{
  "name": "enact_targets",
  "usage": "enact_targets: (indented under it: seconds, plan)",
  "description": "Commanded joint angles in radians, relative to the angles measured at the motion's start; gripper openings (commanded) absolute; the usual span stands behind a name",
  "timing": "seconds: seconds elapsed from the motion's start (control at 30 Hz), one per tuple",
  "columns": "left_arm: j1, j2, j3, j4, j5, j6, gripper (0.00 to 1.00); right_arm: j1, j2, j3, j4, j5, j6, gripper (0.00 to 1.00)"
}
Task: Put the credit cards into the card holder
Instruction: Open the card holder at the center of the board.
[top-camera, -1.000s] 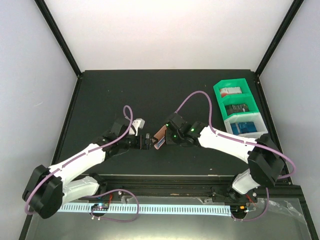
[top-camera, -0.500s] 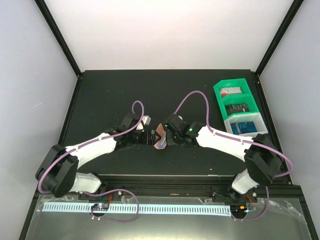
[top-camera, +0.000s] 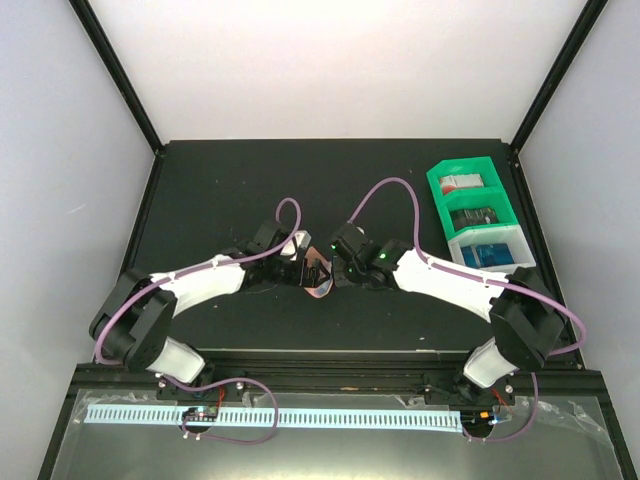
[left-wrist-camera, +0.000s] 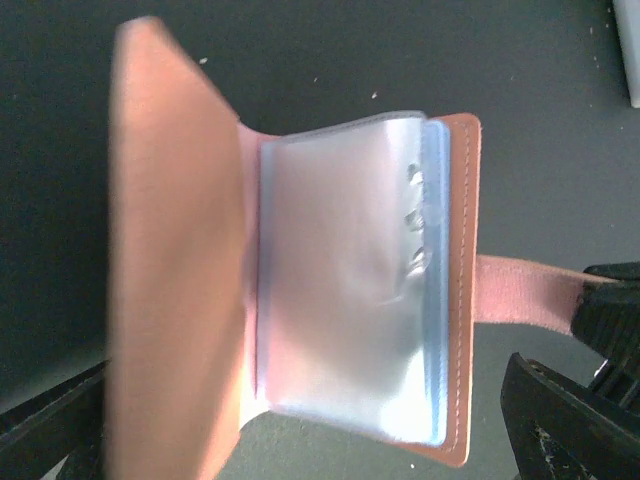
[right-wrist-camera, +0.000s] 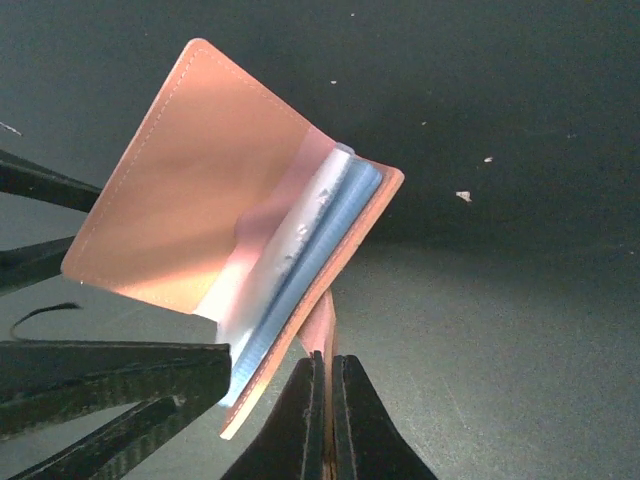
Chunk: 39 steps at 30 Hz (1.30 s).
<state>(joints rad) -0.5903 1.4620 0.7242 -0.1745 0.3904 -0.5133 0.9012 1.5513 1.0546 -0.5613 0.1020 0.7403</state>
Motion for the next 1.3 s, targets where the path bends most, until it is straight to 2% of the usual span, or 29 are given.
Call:
enact_targets:
  seconds: [0.0,0.2,0.53,0.67,0.83,0.9,0.97,1.07,1.17,1.27]
  plan:
    - [-0.004,0.038,0.062,-0.015,0.042,0.034,0.99,-0.007,0.002,0.03,0.014,0.006,-0.016,0.01]
    - [-0.005,0.089,0.095,-0.044,0.028,0.04,0.97,-0.011,0.008,0.023,0.014,0.004,-0.019,0.01]
    - [-0.002,0.104,0.099,-0.058,-0.033,0.021,0.79,-0.014,0.016,0.021,0.01,0.011,-0.023,0.01]
    - [-0.003,0.122,0.102,-0.067,-0.056,0.019,0.64,-0.017,0.022,0.023,0.001,0.027,-0.023,0.01]
    - [-0.002,0.144,0.101,-0.07,-0.064,0.013,0.35,-0.016,0.023,0.007,-0.003,0.073,-0.022,0.01]
    - [-0.003,0.152,0.099,-0.069,-0.065,0.002,0.28,-0.017,0.022,-0.009,-0.006,0.114,-0.021,0.01]
    - [-0.002,0.151,0.095,-0.069,-0.063,-0.005,0.19,-0.016,0.028,-0.016,-0.018,0.145,-0.021,0.06]
    - [-0.002,0.136,0.086,-0.07,-0.064,-0.013,0.1,-0.017,0.04,0.014,-0.081,0.181,-0.012,0.22]
    - [-0.002,0.11,0.065,-0.06,-0.061,-0.034,0.07,-0.015,0.025,0.069,-0.136,0.21,-0.013,0.34]
    - [-0.003,0.097,0.046,-0.044,-0.059,-0.057,0.06,-0.015,-0.018,0.095,-0.137,0.218,-0.018,0.37]
